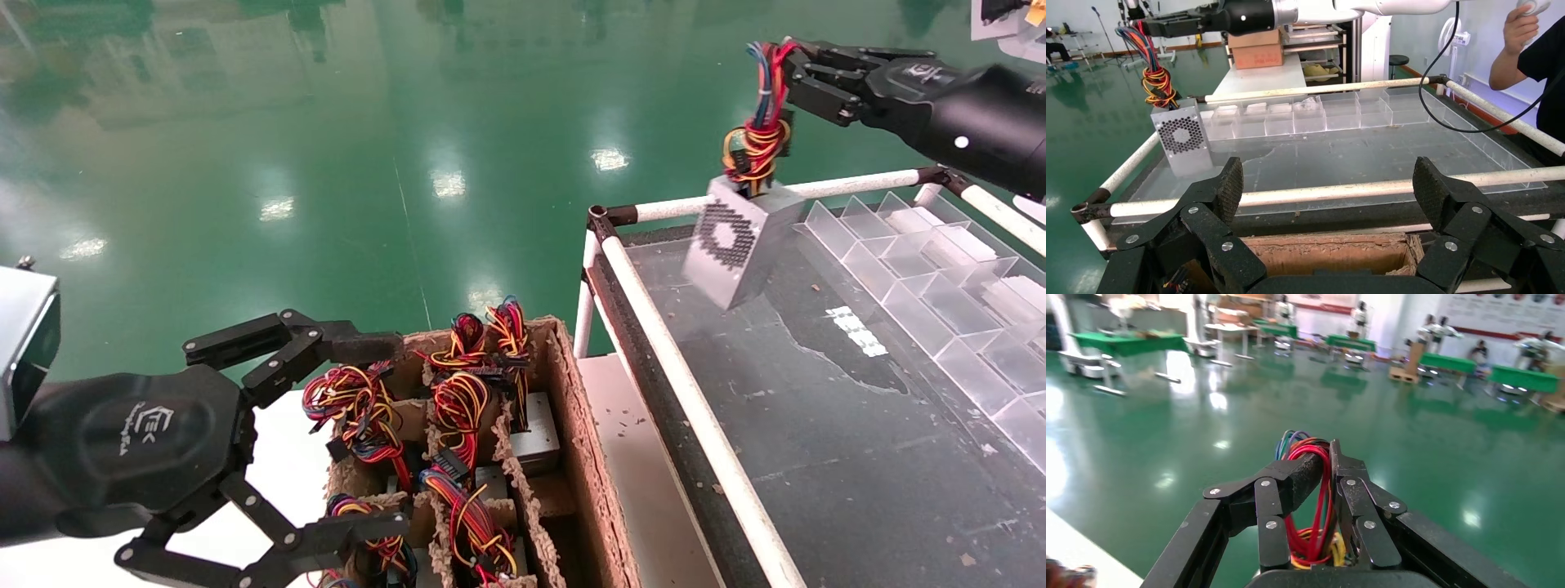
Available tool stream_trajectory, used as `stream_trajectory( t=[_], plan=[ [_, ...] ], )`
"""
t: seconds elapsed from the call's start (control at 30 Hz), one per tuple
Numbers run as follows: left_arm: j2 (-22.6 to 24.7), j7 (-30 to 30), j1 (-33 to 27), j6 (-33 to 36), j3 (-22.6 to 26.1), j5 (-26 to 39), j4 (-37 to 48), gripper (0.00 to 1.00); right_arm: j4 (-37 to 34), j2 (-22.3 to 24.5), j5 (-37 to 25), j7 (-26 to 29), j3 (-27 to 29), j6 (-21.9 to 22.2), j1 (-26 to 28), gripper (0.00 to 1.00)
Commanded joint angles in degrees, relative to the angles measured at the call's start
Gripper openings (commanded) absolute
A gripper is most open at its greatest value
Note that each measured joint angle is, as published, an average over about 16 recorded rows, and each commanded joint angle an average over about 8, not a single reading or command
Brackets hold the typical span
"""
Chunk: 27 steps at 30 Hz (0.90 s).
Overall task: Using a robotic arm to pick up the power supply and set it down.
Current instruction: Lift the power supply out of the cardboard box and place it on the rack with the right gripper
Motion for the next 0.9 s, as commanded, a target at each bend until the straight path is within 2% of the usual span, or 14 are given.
stream_trajectory(
  t=[0.03,0.4,0.9],
  plan=[
    [0.0,0.0,0.0,0.0,0.0,0.0,0.0,1.00,-0.5,0.0,-0.2,-0.5,-0.1,1.6,0.0,0.00],
    [0.0,0.0,0.0,0.0,0.0,0.0,0.0,1.00,-1.8,-2.4,0.6,0.8,0.4,11.9,-1.2,0.00],
    [0.0,0.0,0.0,0.0,0.1,0.0,0.0,1.00,-0.2,-6.8,0.6,1.7,0.3,18.0,-1.8,0.00]
  ],
)
